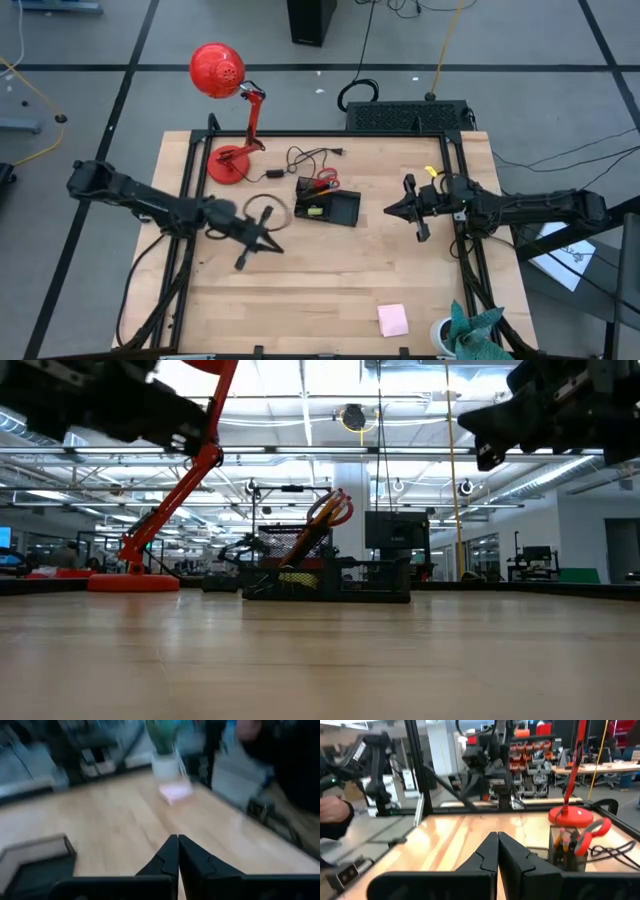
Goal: Pick and place office supplies into organizer
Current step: Put the pink sticky note into the black desk organizer
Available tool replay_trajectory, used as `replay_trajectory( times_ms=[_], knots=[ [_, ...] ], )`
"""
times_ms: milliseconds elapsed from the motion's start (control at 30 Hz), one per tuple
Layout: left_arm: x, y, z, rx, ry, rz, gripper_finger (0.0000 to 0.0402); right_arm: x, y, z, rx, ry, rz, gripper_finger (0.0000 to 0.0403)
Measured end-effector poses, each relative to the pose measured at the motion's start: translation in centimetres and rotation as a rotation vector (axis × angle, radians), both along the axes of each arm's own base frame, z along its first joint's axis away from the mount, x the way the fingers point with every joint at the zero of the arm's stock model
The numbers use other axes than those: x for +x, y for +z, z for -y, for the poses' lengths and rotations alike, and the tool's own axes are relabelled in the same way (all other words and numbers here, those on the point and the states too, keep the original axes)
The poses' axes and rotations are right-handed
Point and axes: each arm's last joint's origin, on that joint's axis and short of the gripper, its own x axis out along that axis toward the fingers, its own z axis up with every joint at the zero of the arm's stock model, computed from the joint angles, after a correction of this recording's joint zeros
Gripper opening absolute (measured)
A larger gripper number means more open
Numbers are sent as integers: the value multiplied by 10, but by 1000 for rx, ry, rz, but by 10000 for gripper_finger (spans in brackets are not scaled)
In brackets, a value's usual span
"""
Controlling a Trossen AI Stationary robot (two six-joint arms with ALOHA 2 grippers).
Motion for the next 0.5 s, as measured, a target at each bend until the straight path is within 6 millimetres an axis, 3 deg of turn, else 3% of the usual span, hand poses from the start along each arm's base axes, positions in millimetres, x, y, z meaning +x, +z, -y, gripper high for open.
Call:
replay_trajectory(
  times_ms=[133, 267, 500],
  knots=[
    [-24, -26, 9, -89, 44, 230, 4, 3, -6, 0, -25, 2, -44, 0],
    [-43, -40, 20, -151, 32, 340, 4, 7, -16, 1, -38, 7, -124, 0],
    [-27, -51, 42, -67, 53, 294, 3, 15, -28, -9, -70, 75, -197, 0]
  ],
)
